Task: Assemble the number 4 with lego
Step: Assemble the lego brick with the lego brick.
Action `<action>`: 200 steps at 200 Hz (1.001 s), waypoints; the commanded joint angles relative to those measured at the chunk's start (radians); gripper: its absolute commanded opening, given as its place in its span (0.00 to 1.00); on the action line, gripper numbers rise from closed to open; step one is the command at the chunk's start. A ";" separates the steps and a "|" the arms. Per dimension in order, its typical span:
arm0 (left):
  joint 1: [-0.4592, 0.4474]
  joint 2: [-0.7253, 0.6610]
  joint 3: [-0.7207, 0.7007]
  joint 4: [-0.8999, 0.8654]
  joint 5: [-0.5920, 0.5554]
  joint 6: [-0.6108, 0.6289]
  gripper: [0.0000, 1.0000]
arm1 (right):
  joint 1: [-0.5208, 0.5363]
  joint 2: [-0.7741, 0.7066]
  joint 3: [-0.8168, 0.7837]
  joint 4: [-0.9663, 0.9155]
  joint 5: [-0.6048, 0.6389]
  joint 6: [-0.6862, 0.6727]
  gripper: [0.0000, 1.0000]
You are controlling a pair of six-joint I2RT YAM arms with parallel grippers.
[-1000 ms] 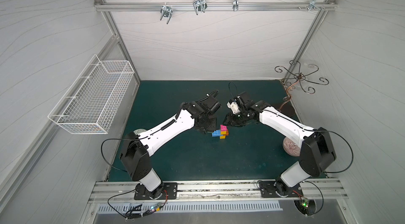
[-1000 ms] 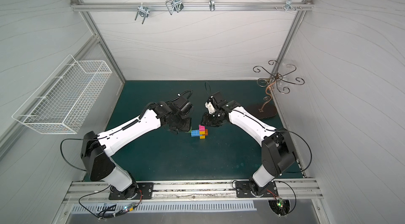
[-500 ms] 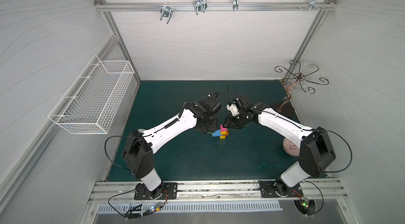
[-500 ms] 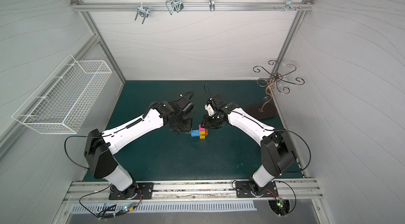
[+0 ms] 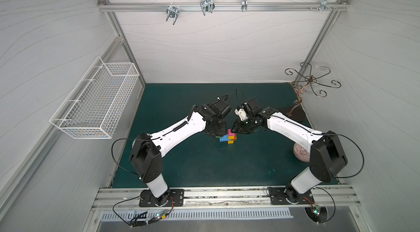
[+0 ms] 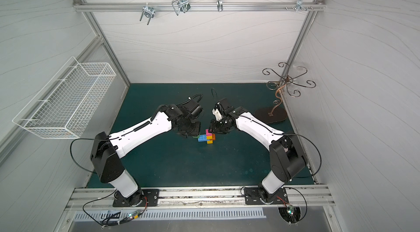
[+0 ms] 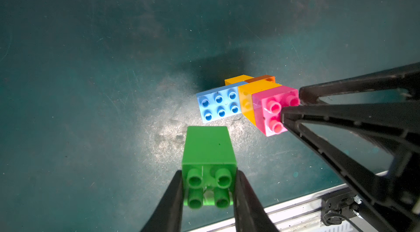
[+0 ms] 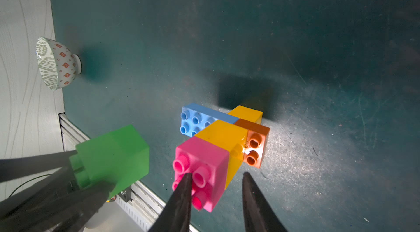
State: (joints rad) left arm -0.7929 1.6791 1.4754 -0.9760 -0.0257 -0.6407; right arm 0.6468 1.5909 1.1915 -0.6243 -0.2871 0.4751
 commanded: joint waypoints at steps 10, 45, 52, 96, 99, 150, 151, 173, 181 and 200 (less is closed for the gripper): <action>0.004 0.024 0.052 -0.014 -0.014 -0.013 0.00 | 0.007 0.017 -0.024 -0.018 0.034 0.003 0.36; 0.004 0.034 0.057 -0.014 -0.013 -0.023 0.00 | 0.008 0.008 -0.036 -0.018 0.043 0.011 0.35; 0.003 0.035 0.057 -0.014 -0.013 -0.026 0.00 | 0.007 0.008 -0.039 -0.018 0.045 0.011 0.35; 0.004 0.046 0.063 -0.016 -0.020 -0.058 0.00 | 0.008 0.009 -0.048 -0.015 0.047 0.017 0.35; 0.004 0.046 0.063 -0.016 -0.024 -0.062 0.00 | 0.008 0.008 -0.049 -0.015 0.050 0.018 0.35; 0.002 0.060 0.071 -0.001 -0.022 -0.120 0.00 | 0.008 -0.001 -0.064 -0.013 0.062 0.032 0.35; 0.002 0.060 0.072 -0.001 -0.022 -0.120 0.00 | 0.008 -0.001 -0.064 -0.013 0.062 0.033 0.35; 0.002 0.071 0.081 0.000 -0.021 -0.129 0.00 | 0.008 -0.007 -0.068 -0.015 0.065 0.036 0.35; 0.002 0.075 0.083 0.000 -0.020 -0.131 0.00 | 0.008 -0.009 -0.069 -0.017 0.069 0.036 0.35; 0.001 0.081 0.087 0.000 -0.022 -0.138 0.00 | 0.008 -0.009 -0.072 -0.017 0.073 0.036 0.35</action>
State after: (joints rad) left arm -0.7929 1.7405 1.5108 -0.9749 -0.0319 -0.7460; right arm 0.6479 1.5723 1.1572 -0.5819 -0.2722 0.5072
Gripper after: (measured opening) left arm 0.334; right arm 0.351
